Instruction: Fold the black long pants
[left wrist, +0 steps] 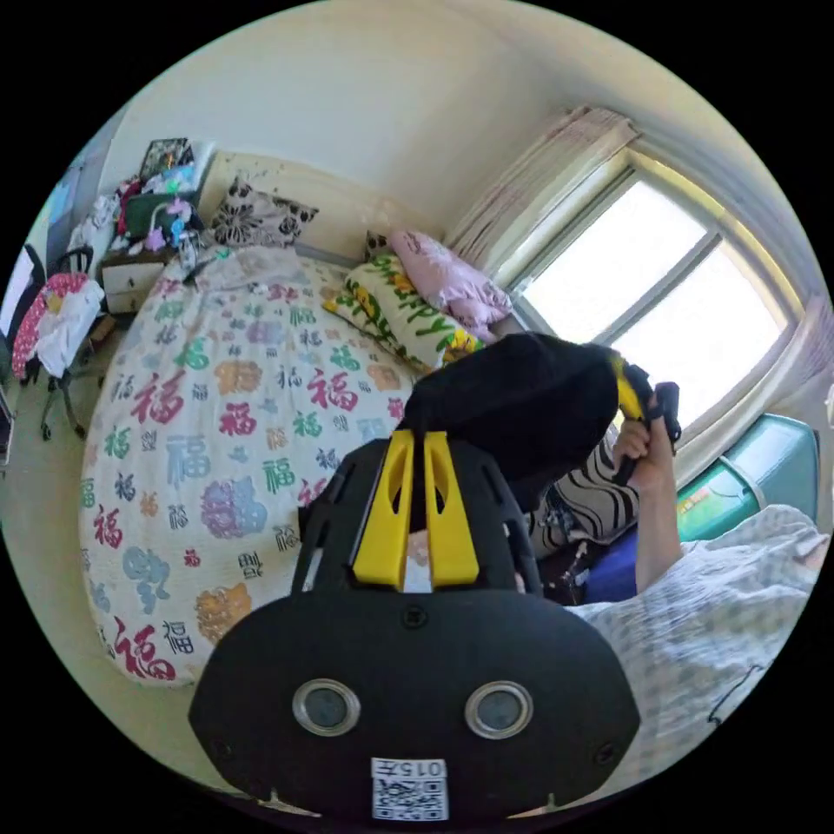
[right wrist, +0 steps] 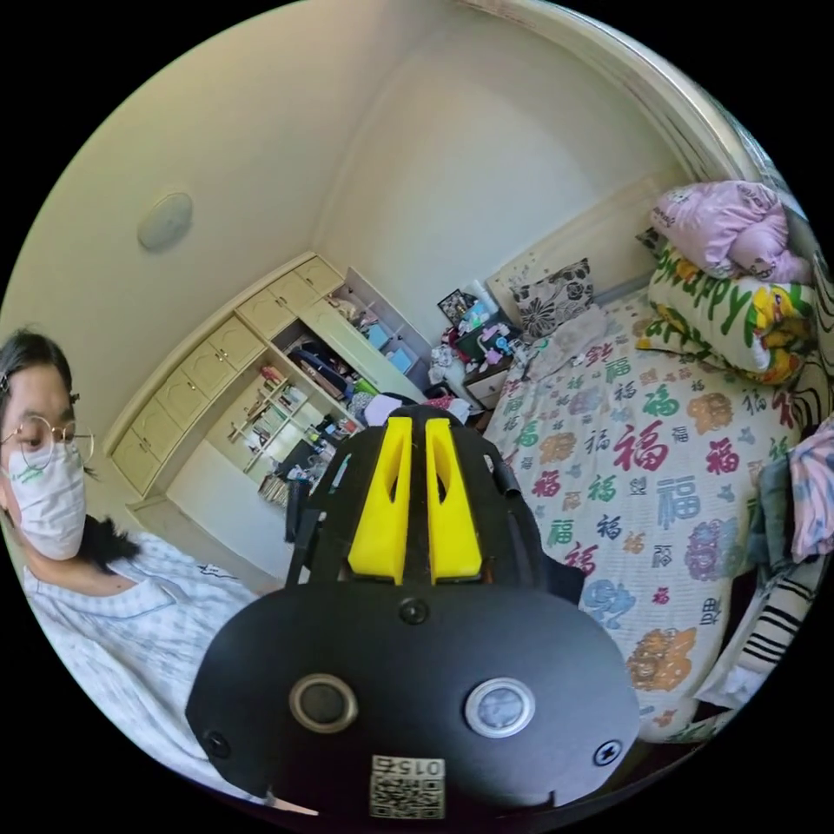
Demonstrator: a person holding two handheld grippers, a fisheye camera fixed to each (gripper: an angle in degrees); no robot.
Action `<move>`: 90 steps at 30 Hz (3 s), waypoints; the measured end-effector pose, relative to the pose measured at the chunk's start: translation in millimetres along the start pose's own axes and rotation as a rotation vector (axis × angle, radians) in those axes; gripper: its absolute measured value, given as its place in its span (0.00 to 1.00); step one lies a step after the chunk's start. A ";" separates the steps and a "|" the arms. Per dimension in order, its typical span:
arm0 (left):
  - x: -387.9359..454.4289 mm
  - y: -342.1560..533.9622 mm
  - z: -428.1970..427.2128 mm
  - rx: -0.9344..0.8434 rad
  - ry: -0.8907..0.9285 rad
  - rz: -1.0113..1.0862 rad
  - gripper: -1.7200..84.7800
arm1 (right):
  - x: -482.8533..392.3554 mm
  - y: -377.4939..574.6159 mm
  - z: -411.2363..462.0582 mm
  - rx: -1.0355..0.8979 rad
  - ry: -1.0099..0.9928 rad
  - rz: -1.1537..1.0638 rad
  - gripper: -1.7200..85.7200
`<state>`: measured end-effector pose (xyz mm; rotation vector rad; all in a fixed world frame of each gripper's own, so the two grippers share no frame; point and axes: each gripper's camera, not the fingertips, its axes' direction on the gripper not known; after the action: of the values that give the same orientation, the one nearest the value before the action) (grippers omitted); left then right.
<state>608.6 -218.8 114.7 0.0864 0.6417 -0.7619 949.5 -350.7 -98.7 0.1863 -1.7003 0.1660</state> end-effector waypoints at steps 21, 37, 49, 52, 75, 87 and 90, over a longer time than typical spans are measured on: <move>238.2 -143.4 25.0 0.205 0.018 0.543 0.01 | -80.5 -90.3 -133.0 0.058 0.127 -0.303 0.08; 263.1 -67.3 78.7 0.038 0.137 0.686 0.01 | -181.2 -4.8 -65.1 -0.227 0.390 -0.522 0.18; 262.8 -27.7 115.2 -0.011 0.090 0.605 0.01 | -163.3 47.0 81.1 -0.446 0.153 -0.351 0.22; 263.9 -22.8 117.8 0.000 0.052 0.605 0.01 | -161.1 50.9 72.4 -0.459 0.135 -0.325 0.20; 258.3 -9.8 122.9 0.049 0.097 0.568 0.01 | -109.0 67.0 12.8 -0.126 0.460 -0.208 0.05; 245.0 -21.7 114.8 0.055 0.120 0.541 0.01 | -103.3 59.2 21.4 -0.158 0.406 -0.269 0.12; 228.7 -32.2 108.2 0.043 0.101 0.521 0.01 | -90.5 61.4 4.3 -0.157 0.358 -0.246 0.12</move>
<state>766.7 -415.3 76.5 0.3203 0.6609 -0.2693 944.0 -289.2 -189.2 0.2314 -1.3144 -0.1126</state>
